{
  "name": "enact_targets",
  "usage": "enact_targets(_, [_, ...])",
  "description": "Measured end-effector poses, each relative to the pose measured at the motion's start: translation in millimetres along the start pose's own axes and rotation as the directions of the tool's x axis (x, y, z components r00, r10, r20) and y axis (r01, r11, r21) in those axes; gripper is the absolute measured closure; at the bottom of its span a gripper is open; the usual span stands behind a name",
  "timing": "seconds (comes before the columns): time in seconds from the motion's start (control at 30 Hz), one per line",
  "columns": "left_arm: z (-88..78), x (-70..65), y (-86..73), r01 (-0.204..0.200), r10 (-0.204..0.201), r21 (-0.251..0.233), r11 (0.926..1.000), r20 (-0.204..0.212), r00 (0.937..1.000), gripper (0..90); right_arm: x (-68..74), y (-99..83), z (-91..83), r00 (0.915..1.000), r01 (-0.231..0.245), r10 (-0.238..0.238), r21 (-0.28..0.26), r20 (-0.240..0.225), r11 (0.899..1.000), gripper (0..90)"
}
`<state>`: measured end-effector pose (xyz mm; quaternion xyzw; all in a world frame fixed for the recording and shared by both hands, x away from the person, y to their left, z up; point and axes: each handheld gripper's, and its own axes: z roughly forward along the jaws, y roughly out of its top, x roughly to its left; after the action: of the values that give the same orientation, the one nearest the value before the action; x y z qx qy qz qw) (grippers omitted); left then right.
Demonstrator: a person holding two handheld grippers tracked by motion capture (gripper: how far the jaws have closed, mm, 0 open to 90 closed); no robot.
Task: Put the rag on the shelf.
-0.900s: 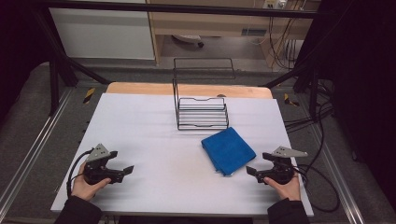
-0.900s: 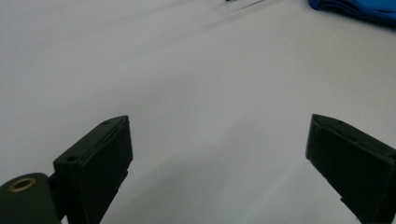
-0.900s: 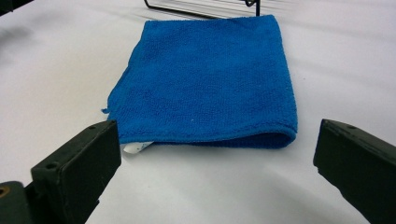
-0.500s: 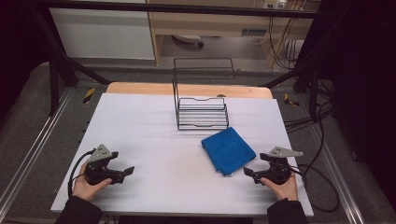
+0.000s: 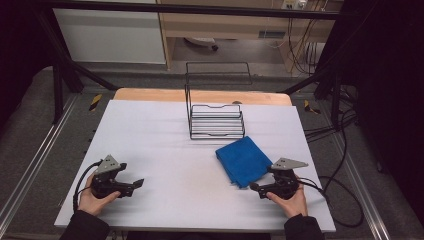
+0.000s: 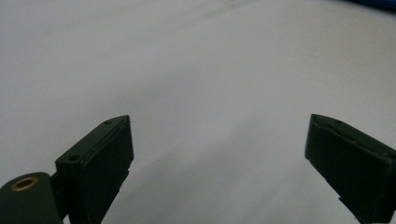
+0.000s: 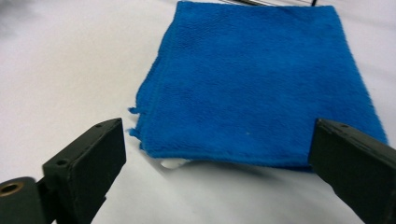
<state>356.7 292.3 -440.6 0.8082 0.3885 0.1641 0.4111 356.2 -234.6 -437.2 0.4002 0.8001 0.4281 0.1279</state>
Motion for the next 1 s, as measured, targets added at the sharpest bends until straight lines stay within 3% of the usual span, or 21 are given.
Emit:
enact_targets(0.17, [0.4, 0.5, -0.3, -0.001, 0.001, 0.007, 1.0000, -0.006, 1.0000, 8.5, 12.0, 5.5, 7.7, 0.9995, 0.029, -0.029, 0.018, -0.014, 0.999, 10.7])
enact_targets(0.3, [1.0, 0.4, -0.4, -0.001, 0.001, 0.010, 0.9999, -0.007, 1.0000, 8.9, 22.1, 10.3, 14.6, 0.9967, 0.070, -0.069, 0.028, -0.044, 0.997, 23.1])
enact_targets(0.53, [1.0, 0.4, -0.4, 0.000, 0.000, 0.011, 0.9999, -0.009, 1.0000, 9.2, 34.0, 17.9, 32.3, 0.9943, 0.098, -0.096, 0.062, -0.047, 0.993, 43.6])
enact_targets(0.77, [1.5, 0.7, -0.3, -0.001, 0.001, 0.013, 0.9999, -0.009, 1.0000, 9.5, 37.5, 16.8, 48.1, 0.9883, 0.152, -0.150, 0.122, -0.029, 0.981, 53.7])
enact_targets(1.0, [2.0, -0.1, -0.3, 0.002, -0.002, 0.011, 0.9999, -0.010, 0.9999, 9.8, 37.6, 15.2, 51.2, 0.9808, 0.195, -0.195, 0.125, -0.012, 0.973, 58.4])
